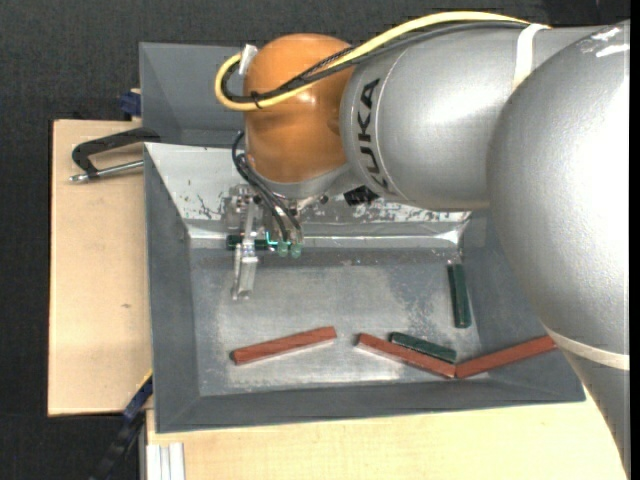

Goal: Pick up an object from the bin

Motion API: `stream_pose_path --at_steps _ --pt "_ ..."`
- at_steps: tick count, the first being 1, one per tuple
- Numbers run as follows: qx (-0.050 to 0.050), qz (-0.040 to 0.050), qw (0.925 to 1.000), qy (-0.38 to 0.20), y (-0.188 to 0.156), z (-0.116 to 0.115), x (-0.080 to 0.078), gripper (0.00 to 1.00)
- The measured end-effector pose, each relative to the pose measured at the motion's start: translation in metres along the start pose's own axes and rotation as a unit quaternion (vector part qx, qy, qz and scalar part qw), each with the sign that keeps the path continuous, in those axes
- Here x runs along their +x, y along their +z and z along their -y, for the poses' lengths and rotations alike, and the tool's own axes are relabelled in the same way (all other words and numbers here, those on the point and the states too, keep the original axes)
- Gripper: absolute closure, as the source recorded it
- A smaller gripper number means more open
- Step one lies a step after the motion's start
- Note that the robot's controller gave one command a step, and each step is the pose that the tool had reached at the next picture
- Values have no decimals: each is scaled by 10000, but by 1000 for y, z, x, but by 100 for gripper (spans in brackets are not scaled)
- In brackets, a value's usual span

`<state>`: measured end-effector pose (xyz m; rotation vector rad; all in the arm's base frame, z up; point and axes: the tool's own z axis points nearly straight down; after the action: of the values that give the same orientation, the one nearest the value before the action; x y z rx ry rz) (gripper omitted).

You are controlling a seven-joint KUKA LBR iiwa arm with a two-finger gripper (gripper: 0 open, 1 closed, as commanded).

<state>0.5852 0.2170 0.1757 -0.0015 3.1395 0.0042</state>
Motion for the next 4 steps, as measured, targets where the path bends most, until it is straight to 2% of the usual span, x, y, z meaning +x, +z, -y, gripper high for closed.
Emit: stream_pose_path --at_steps 1,2,3,4 --pt "-11 33 9999 -163 43 29 9 0" --pt "6 3 9998 -222 99 62 10 0" --pt "7 2 9975 -706 105 68 66 0" --pt "1 23 9955 -945 104 64 103 0"
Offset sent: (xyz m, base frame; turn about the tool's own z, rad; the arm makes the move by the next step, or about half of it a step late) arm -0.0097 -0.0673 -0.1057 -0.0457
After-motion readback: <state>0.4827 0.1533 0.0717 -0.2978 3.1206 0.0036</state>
